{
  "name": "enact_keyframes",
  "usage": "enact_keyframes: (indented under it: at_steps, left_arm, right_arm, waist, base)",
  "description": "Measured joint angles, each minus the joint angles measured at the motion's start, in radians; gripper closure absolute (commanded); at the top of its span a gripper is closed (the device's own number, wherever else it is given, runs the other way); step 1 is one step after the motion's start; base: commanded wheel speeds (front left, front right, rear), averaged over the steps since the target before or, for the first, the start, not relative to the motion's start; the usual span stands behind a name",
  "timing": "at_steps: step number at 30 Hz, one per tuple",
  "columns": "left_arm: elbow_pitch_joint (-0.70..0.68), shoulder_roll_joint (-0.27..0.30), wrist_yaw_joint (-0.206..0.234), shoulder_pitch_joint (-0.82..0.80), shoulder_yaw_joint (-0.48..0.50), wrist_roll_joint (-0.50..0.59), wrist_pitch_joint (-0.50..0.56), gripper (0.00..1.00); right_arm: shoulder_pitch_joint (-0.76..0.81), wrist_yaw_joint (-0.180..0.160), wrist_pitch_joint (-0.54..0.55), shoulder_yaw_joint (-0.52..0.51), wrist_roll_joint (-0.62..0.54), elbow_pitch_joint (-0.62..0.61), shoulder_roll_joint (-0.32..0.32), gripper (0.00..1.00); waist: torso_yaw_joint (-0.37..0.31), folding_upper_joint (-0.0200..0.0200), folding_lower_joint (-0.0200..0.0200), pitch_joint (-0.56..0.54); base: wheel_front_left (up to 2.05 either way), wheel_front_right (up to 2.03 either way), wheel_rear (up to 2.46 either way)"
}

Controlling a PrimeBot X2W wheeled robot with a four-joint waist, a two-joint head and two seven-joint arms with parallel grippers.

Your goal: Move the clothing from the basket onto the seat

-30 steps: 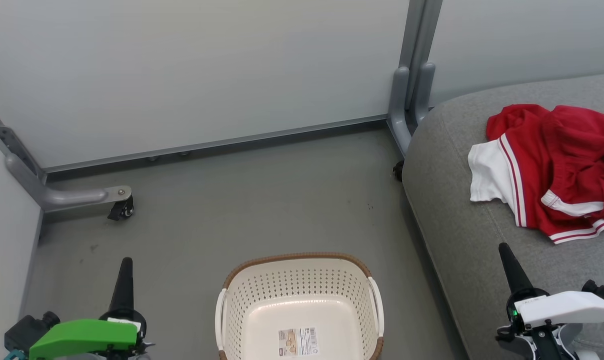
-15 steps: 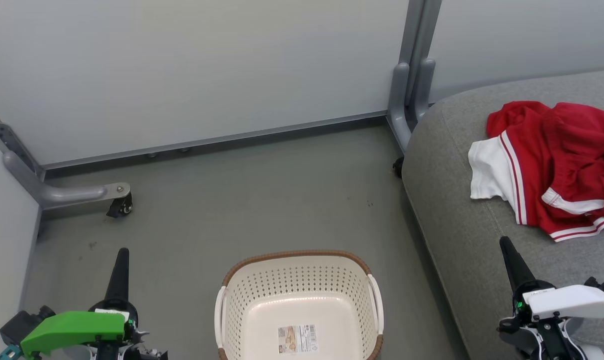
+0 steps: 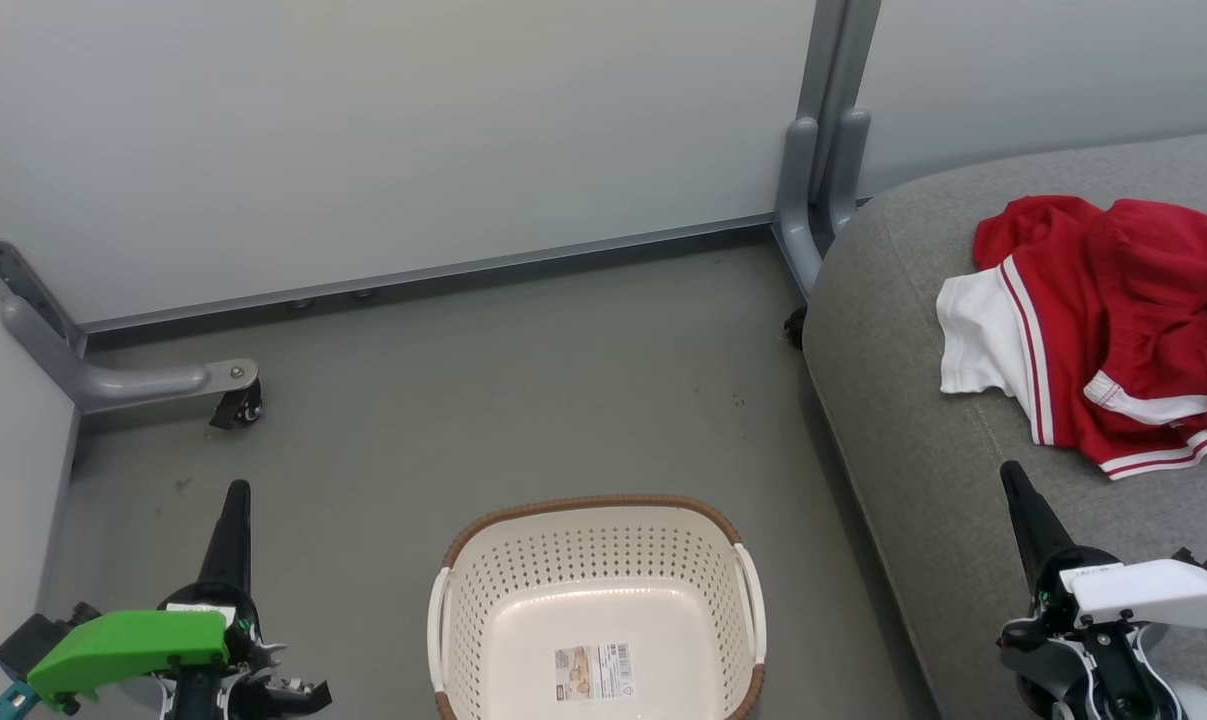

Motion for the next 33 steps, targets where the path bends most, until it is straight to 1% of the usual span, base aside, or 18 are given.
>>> enact_keyframes:
  at_steps: [19,33]
  left_arm:
    - [0.014,-0.001,-0.008,-0.035,0.022,-0.128,0.036,1.0]
    - [0.015,-0.004,-0.008,-0.038,0.028,-0.128,0.041,1.0]
  right_arm:
    - [-0.027,0.0,0.036,-0.019,0.117,0.01,0.003,1.0]
    - [-0.028,0.0,0.039,-0.022,0.118,0.011,0.006,1.0]
  waist:
    - [-0.002,0.0,0.0,0.013]
    - [-0.002,0.0,0.0,0.013]
  base:
    - [0.0,0.0,0.0]
    - [0.0,0.0,0.0]
